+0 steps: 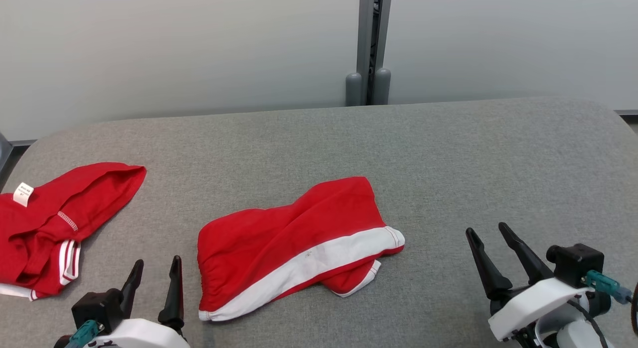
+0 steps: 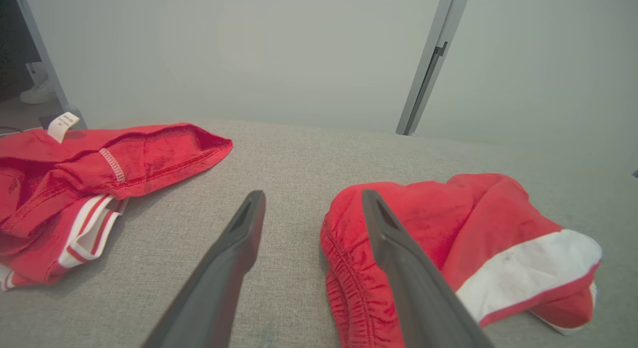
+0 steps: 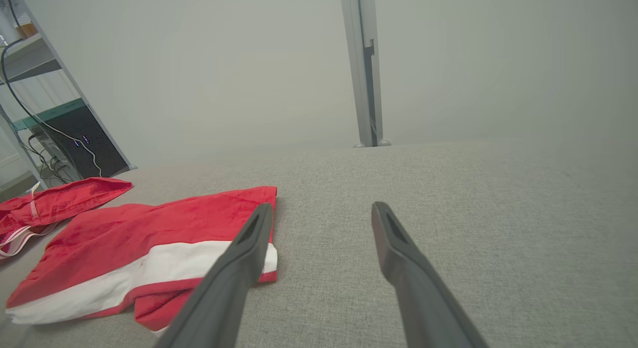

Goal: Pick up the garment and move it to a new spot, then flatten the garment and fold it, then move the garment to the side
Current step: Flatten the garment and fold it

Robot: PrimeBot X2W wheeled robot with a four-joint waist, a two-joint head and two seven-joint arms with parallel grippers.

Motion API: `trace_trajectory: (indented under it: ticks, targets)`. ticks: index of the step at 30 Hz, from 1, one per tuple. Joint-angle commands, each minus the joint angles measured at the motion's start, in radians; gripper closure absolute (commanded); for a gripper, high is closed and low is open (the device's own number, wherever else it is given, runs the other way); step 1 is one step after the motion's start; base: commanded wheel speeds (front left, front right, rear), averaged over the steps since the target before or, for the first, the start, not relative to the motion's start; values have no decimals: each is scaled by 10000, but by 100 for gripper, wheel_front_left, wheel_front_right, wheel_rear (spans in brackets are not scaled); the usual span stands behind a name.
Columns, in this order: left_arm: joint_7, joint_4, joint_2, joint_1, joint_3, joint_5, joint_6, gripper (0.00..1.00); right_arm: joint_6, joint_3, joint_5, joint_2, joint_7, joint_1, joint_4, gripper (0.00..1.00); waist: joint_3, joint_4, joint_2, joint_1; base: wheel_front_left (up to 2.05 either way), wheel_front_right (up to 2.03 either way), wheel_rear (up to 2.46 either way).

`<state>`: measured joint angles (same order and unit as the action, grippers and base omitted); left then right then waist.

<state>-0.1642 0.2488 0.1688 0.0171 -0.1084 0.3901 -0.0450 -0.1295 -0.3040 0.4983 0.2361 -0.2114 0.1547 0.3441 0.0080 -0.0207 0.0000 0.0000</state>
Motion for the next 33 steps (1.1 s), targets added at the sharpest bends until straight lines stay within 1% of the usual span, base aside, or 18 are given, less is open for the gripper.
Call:
trace_trajectory:
  ticks: [1, 5, 8, 10, 11, 13, 21, 30, 33]
  targets:
    - [189, -15, -5, 1, -33, 117, 40, 0, -24, -189, 401, 122, 203, 304, 183, 0, 64, 151, 0, 0, 0, 0, 0]
    - [595, -237, -64, 85, -112, 448, 258, 0, -24, -664, 1148, 155, 706, 756, 503, 0, 149, 375, 0, 0, 0, 0, 0]
    - [1139, -419, -64, 147, -224, 701, 366, 0, -24, -856, 1607, 163, 1181, 1114, 870, 0, 256, 554, 0, 0, 0, 0, 0]
    - [1478, -611, -38, 127, -318, 774, 433, 0, -24, -981, 1860, 114, 1578, 1368, 1176, 0, 357, 686, 0, 0, 0, 0, 0]
    - [1478, -611, -38, 127, -318, 774, 433, 0, -24, -981, 1860, 114, 1578, 1368, 1176, 0, 357, 686, 0, 0, 0, 0, 0]
    - [1792, -755, -21, 109, -449, 810, 442, 0, -24, -1155, 2259, 22, 2033, 1612, 1444, 0, 467, 819, 0, 0, 0, 0, 0]
    - [2709, -1053, -32, 77, -992, 936, 668, 0, -24, -1769, 3296, 209, 3531, 2388, 2273, 0, 870, 1284, 0, 0, 0, 0, 0]
    - [3485, -882, -100, -295, -1537, 1032, 878, 0, -24, -2143, 4134, 503, 4423, 3131, 2759, 0, 1347, 1618, 0, 0, 0, 0, 0]
    - [3539, -778, -121, -451, -1626, 1011, 903, 0, -24, -2397, 4310, 569, 4714, 3273, 2835, 0, 1465, 1681, 0, 0, 0, 0, 0]
